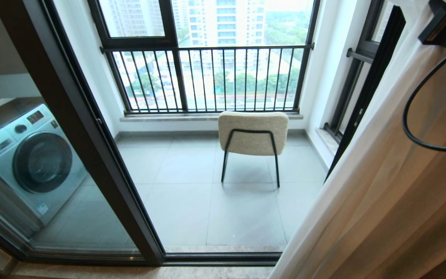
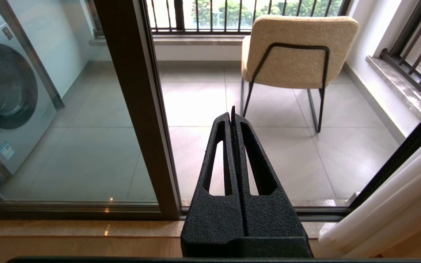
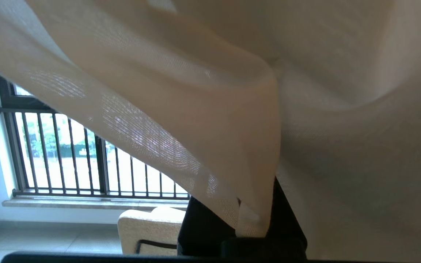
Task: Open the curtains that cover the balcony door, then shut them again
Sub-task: Close the inner curtains on both sides
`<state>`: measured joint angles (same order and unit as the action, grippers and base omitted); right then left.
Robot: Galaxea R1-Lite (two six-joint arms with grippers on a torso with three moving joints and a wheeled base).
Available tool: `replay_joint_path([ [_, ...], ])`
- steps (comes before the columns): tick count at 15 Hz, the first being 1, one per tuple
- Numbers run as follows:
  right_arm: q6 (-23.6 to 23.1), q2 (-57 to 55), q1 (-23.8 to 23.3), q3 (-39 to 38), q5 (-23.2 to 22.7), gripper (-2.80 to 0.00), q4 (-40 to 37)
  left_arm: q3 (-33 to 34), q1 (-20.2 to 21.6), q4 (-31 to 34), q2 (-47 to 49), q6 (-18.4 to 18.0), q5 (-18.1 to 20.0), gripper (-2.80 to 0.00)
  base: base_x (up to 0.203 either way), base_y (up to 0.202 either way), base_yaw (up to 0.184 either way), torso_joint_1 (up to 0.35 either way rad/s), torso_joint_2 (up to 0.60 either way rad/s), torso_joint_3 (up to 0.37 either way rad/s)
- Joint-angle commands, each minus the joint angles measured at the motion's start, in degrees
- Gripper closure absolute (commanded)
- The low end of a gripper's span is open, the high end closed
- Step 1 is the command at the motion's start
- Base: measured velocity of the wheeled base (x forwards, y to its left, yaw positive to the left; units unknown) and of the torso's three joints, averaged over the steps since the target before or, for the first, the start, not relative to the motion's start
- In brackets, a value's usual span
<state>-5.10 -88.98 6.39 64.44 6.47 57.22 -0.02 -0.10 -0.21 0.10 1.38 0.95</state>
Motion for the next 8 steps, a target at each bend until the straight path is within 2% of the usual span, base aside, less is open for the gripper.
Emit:
replay_joint_path([
  [1, -0.01, -0.23, 0.03, -1.07, 0.03, 0.0, 0.6, 0.02, 0.01, -0.06, -0.01, 0.03, 0.01, 0.0, 0.0, 0.0, 0.0, 0.0, 0.0, 0.0],
  [8, 0.0, -0.99, 0.17, -1.02, -0.15, 0.0, 0.61, 0.02, 0.01, -0.06, -0.01, 0.03, 0.01, 0.0, 0.0, 0.0, 0.0, 0.0, 0.0, 0.0],
])
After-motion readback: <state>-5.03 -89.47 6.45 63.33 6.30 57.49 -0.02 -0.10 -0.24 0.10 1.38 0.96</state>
